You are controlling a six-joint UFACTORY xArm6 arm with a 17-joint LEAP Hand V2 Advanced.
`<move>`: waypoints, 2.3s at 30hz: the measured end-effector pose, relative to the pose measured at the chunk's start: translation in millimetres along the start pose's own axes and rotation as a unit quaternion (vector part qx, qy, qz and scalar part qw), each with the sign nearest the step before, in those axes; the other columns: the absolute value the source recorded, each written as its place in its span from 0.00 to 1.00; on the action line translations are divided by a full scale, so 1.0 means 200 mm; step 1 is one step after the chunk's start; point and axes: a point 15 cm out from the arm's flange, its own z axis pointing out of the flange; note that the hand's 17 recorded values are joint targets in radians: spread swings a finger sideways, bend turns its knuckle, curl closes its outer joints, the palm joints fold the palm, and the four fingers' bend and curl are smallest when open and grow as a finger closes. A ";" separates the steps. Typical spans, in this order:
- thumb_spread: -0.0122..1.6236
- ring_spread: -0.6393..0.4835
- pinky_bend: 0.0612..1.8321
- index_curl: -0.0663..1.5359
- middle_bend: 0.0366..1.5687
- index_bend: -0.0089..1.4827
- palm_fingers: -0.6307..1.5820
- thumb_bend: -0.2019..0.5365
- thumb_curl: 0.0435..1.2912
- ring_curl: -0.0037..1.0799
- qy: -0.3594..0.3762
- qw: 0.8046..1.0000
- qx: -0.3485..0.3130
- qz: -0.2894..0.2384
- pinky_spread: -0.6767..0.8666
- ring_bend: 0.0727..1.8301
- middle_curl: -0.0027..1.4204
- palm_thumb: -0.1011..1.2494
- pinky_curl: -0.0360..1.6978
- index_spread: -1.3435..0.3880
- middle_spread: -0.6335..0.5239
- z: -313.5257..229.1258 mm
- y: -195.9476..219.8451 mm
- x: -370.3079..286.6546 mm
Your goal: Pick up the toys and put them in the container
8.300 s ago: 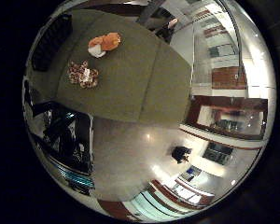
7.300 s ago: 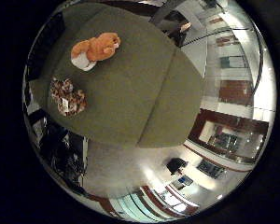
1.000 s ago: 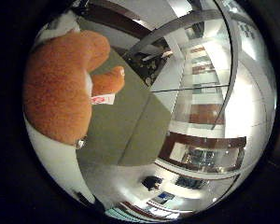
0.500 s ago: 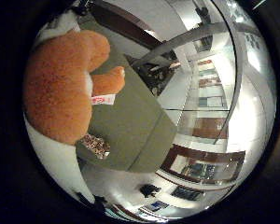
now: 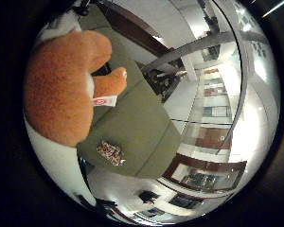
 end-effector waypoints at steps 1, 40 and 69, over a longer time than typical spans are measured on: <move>0.59 0.35 0.75 0.64 0.82 0.73 0.78 0.26 0.55 0.83 -0.001 1.000 0.000 -0.001 0.32 0.70 0.62 0.86 0.56 0.63 0.40 0.00 -0.01 -0.01; 0.67 0.39 0.49 0.43 0.42 0.21 0.39 0.24 0.34 0.45 -0.020 0.998 -0.055 -0.014 0.57 0.44 0.43 0.56 0.33 0.55 0.55 0.06 0.17 0.01; 0.66 0.55 0.43 0.26 0.23 0.12 0.42 0.24 0.26 0.21 -0.033 0.996 -0.079 -0.020 0.75 0.20 0.24 0.52 0.12 0.54 0.66 0.08 0.24 -0.02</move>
